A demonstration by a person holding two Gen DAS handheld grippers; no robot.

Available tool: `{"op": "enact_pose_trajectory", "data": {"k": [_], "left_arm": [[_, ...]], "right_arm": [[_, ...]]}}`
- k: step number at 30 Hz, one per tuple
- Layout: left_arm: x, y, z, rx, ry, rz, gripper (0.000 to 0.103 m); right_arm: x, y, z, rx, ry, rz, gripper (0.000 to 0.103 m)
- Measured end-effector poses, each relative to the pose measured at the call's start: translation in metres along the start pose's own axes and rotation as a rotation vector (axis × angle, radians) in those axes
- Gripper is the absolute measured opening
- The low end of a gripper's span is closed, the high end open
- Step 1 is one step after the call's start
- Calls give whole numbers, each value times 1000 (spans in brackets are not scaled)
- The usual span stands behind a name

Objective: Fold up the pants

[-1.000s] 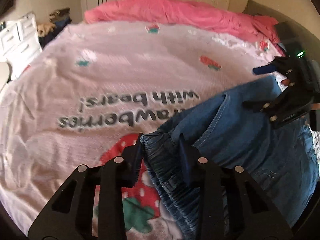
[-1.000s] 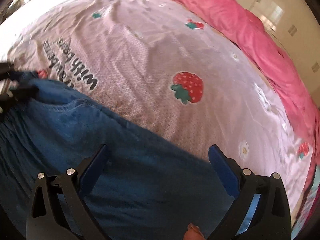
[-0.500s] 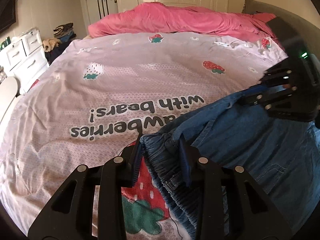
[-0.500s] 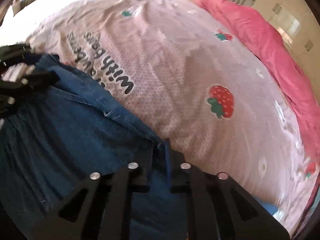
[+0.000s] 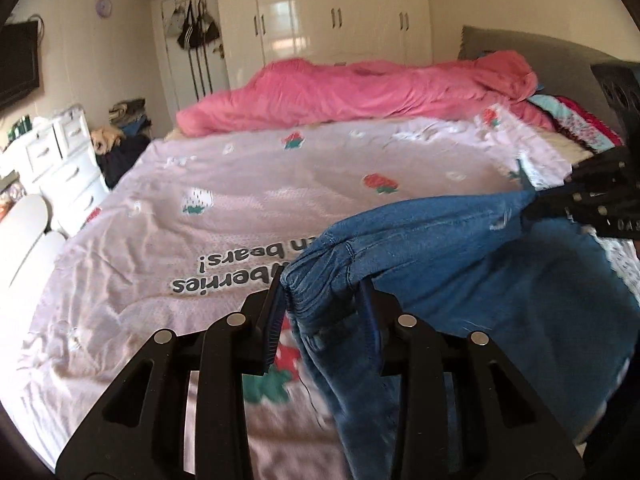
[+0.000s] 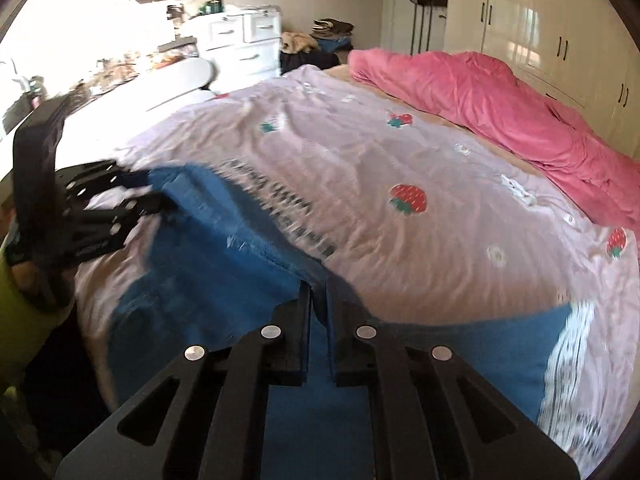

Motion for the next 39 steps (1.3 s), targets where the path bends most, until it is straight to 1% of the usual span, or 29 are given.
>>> {"op": "enact_pose_trajectory", "data": {"k": [2, 6, 9, 10, 13, 16, 18, 20, 22, 23, 26, 27, 29, 30, 32, 35, 36, 39], "left_arm": [[14, -7, 8, -3, 2, 23, 26], [36, -20, 31, -17, 31, 67, 27], [42, -28, 47, -33, 82, 64, 27], [43, -33, 56, -45, 111, 59, 27], [44, -38, 76, -57, 166, 56, 27], [45, -37, 88, -24, 218, 61, 27], [47, -38, 96, -8, 246, 74, 27], [52, -37, 103, 4, 261, 76, 27], [58, -34, 107, 26, 265, 76, 27], [63, -31, 110, 42, 273, 75, 27], [77, -23, 114, 83, 286, 63, 27], [83, -21, 113, 100, 280, 67, 27], [96, -19, 104, 126, 245, 78, 27], [102, -22, 96, 126, 216, 87, 27], [103, -30, 81, 110, 180, 106, 27], [86, -50, 61, 74, 153, 160, 28], [77, -57, 59, 58, 159, 164, 28], [45, -72, 64, 7, 225, 139, 28]], "right_arm": [[20, 16, 19, 11, -8, -24, 6], [42, 42, 56, 16, -4, -63, 6], [45, 59, 81, -17, 16, -89, 7], [45, 63, 87, -27, 21, -93, 7], [34, 77, 107, -49, 67, -116, 7], [36, 94, 115, -15, 84, -132, 7], [40, 98, 118, -2, 75, -155, 7], [44, 102, 123, -8, 80, -179, 10], [38, 107, 131, -7, 115, -203, 10], [36, 109, 137, 0, 136, -196, 10], [22, 113, 150, -9, 199, -193, 11], [20, 114, 152, -18, 204, -197, 13], [16, 117, 156, -21, 208, -210, 15], [15, 119, 156, -18, 209, -218, 15], [15, 125, 156, -11, 207, -234, 19], [18, 124, 157, -15, 206, -231, 19], [21, 123, 156, -26, 202, -238, 19], [38, 116, 155, -70, 174, -279, 19]]}}
Point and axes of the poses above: each gripper's, at about its wrist camera, not at the fingertips, and x roughly against the way its jaws point, y to its left, z to its underside, the point moved 2 cm from there along -x, roughly the way its jaws point, and after that the axes turned 4 degrees about z, right-handed, at the moved point
